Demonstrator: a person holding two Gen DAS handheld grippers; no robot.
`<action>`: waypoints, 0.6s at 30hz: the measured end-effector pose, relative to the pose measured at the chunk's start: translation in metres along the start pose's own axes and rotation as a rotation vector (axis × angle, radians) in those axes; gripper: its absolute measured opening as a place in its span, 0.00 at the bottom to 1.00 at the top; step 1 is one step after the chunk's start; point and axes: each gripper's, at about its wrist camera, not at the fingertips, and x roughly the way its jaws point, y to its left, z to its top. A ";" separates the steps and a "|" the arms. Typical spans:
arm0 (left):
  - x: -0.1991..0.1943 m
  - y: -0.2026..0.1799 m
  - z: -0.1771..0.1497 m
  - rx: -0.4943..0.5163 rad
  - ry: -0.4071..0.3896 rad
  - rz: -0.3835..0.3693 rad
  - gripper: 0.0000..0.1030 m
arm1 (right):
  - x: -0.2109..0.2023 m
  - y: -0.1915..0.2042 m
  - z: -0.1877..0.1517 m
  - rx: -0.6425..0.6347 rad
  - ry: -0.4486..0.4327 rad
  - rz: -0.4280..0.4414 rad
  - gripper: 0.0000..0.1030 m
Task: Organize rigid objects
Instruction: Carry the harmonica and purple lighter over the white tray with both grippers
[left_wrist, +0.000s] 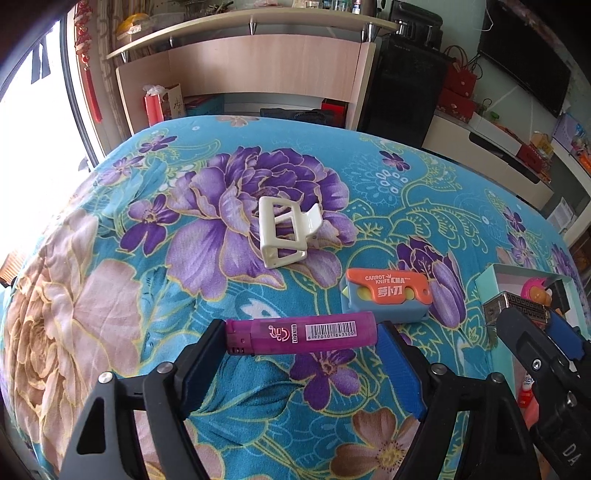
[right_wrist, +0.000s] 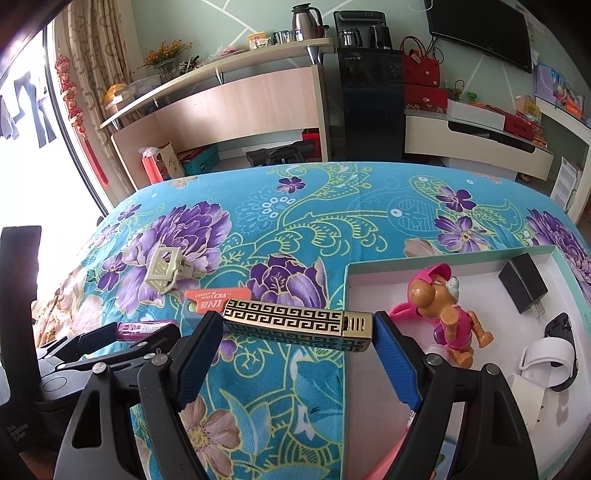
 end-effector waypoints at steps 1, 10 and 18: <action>-0.002 -0.001 0.001 0.000 -0.006 -0.001 0.81 | -0.002 -0.001 0.001 0.002 -0.005 0.000 0.80; -0.027 -0.032 0.004 0.076 -0.086 -0.024 0.81 | -0.015 -0.026 0.004 0.048 -0.029 -0.023 0.80; -0.036 -0.082 -0.002 0.197 -0.118 -0.075 0.81 | -0.037 -0.093 0.003 0.180 -0.052 -0.131 0.80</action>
